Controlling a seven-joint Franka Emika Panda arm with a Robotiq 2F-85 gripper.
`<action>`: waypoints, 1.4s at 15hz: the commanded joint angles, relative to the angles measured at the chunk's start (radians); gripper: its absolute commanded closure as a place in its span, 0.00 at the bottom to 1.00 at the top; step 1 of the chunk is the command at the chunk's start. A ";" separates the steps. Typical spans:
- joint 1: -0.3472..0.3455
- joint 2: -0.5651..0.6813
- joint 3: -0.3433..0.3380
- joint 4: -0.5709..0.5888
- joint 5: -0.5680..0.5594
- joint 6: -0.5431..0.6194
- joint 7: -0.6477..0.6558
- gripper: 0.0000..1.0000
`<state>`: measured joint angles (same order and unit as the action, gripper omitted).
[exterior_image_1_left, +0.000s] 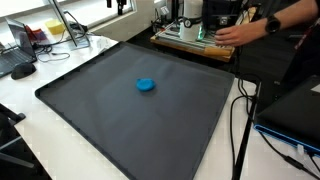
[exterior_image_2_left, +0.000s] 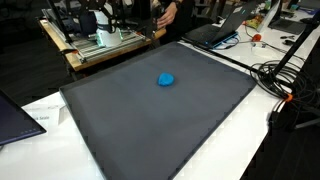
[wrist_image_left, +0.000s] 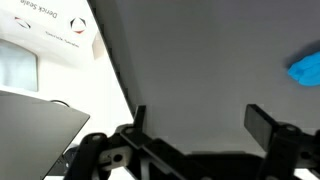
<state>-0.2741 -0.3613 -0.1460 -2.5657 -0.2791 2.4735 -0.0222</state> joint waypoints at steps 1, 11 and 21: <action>0.012 0.000 -0.016 0.000 0.009 -0.003 -0.029 0.00; 0.311 -0.044 0.019 -0.067 0.361 -0.057 -0.238 0.00; 0.501 -0.216 0.099 -0.079 0.533 -0.310 -0.306 0.00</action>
<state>0.1974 -0.4685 -0.0612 -2.6149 0.2124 2.2326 -0.2629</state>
